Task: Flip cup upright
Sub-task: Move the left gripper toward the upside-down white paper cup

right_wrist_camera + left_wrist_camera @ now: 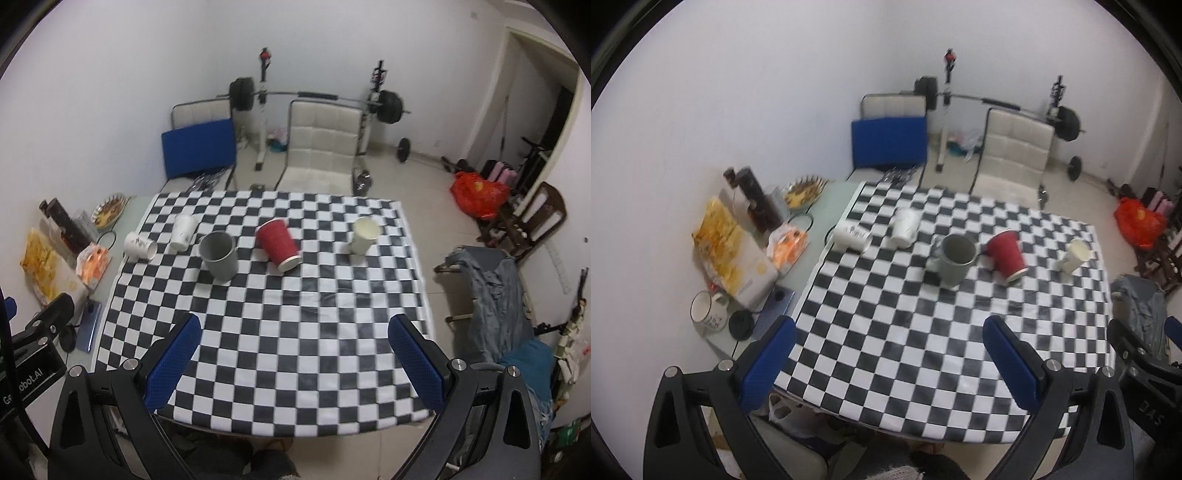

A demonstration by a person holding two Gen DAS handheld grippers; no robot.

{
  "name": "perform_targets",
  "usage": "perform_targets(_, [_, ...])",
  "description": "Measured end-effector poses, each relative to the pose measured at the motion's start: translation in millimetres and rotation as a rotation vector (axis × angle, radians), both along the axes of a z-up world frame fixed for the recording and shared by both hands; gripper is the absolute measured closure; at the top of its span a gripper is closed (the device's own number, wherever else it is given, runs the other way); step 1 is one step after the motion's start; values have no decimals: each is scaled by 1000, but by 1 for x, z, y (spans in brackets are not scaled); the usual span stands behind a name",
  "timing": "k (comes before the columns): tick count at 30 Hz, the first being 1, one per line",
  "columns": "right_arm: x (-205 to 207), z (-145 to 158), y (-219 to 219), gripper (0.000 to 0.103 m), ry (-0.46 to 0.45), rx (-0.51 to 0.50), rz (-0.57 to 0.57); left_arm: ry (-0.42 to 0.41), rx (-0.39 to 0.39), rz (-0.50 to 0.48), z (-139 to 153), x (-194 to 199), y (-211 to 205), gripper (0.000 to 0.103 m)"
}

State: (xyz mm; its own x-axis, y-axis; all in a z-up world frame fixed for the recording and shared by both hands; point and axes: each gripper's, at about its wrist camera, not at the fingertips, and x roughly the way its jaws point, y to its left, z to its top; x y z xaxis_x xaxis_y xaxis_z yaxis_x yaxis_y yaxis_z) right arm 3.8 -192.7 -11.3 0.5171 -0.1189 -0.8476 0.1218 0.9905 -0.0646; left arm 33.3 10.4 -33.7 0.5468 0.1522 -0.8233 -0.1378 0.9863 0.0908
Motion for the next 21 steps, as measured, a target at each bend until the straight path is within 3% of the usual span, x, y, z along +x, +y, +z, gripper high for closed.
perform_targets(11, [97,-128,70,1,146,76,58,144,86,93,-78,83,67,0])
perform_targets(21, [200,-194,114,1,285,97,28,255,78,49,-131,193,105,0])
